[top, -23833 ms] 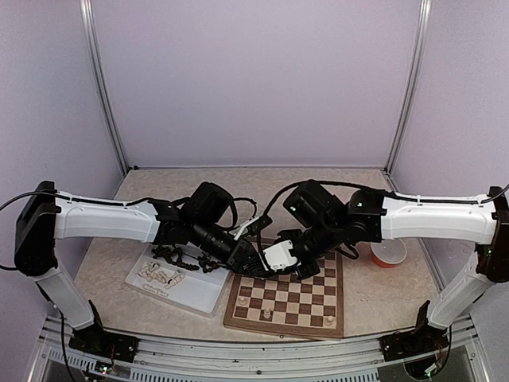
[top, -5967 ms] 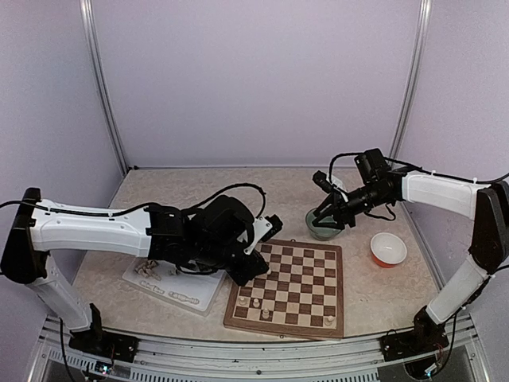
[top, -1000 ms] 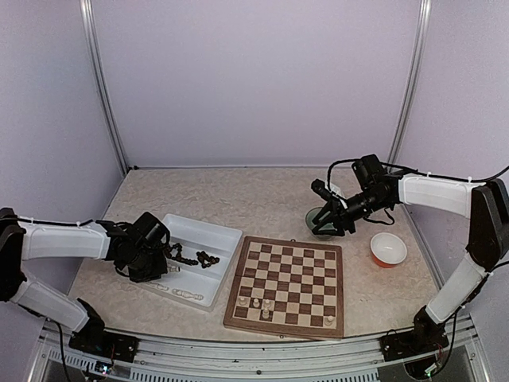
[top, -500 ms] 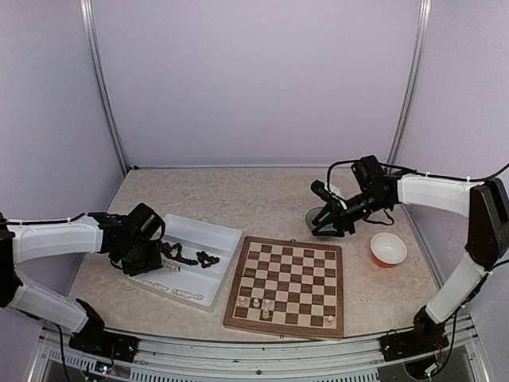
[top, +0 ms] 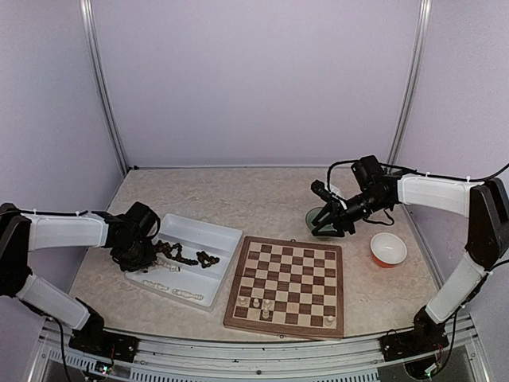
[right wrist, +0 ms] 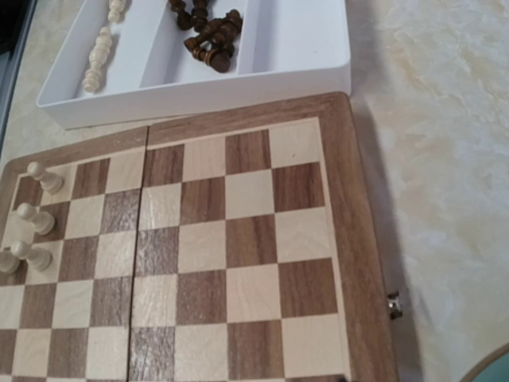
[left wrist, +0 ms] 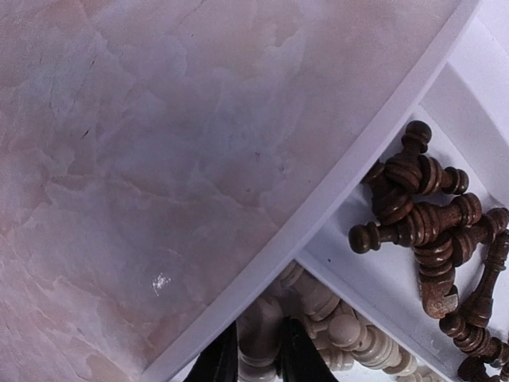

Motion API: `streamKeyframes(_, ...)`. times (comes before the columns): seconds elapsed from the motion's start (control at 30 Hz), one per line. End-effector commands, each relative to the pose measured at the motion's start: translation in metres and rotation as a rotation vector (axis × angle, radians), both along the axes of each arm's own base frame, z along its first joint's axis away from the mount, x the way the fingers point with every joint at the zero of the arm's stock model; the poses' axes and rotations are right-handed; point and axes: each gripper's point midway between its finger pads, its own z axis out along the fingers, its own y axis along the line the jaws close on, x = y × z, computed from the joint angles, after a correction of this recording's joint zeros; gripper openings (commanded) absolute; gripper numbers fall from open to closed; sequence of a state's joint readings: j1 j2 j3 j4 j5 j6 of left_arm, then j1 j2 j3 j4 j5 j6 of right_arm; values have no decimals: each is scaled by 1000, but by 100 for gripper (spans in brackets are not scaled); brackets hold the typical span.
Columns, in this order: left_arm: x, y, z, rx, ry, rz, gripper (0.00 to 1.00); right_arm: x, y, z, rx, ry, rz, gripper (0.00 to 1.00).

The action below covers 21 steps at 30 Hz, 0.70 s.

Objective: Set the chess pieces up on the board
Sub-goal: Pick up the chess pile from the storage box.

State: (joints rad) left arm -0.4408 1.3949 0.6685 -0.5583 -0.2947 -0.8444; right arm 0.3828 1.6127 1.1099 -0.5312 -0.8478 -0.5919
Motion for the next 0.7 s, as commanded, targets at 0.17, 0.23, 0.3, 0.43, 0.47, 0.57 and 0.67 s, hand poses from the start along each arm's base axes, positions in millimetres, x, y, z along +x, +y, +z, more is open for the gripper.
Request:
streamKeyframes(0.17,-16,3,-21,-20,85,-12,23,0,3,6,18,7,15,43)
streamKeyframes(0.23,-22,3,-23,-26,101,-8,28,0,3,5,16,11,17,43)
streamKeyframes(0.3,-27,2,-20,-32,100,-1,31,-1,4,4,16,13,19,43)
streamKeyframes(0.43,-30,-3,-17,-63,92,-3,27,-1,5,3,14,15,23,43)
streamKeyframes(0.47,-31,-4,-17,-69,94,-7,24,-1,6,3,13,16,24,43)
streamKeyframes(0.57,-35,-13,-21,-90,117,-36,14,-2,6,3,13,16,26,43)
streamKeyframes(0.67,-33,-23,-17,-82,105,-71,10,-2,6,3,12,12,26,43)
